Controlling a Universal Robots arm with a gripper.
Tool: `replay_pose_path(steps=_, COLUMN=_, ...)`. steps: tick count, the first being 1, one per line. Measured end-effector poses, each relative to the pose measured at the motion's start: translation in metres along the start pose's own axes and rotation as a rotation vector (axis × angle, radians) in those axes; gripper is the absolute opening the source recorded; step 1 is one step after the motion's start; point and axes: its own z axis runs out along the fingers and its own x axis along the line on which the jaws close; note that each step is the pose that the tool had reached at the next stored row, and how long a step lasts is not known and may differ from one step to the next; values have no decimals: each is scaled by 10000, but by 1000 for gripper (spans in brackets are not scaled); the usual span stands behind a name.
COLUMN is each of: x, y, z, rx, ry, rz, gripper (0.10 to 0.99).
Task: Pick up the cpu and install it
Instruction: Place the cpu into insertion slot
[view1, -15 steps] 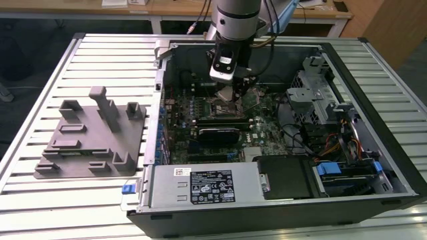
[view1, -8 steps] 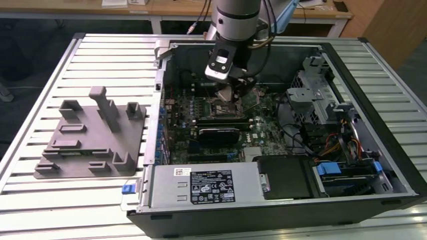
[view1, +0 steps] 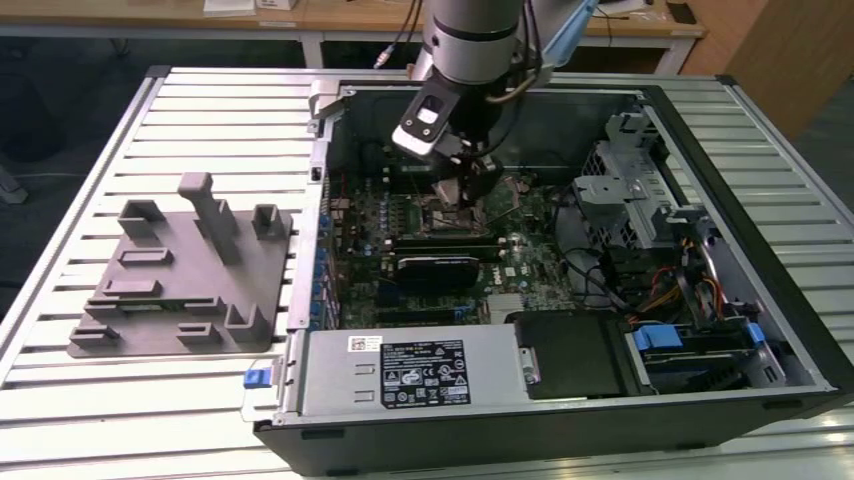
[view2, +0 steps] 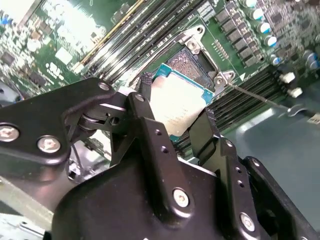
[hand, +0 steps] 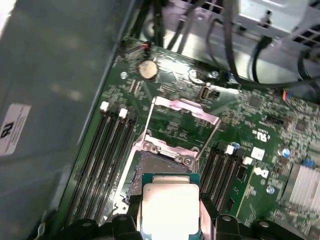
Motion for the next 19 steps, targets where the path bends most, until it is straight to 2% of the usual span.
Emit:
replay_pose_path(steps=15, x=0, y=-1, z=40, rx=-6, ry=-92, rz=2724, gripper=541)
replay_pose_path(steps=19, x=0, y=-2, z=58, rx=-39, ry=-103, rz=2912, gripper=541)
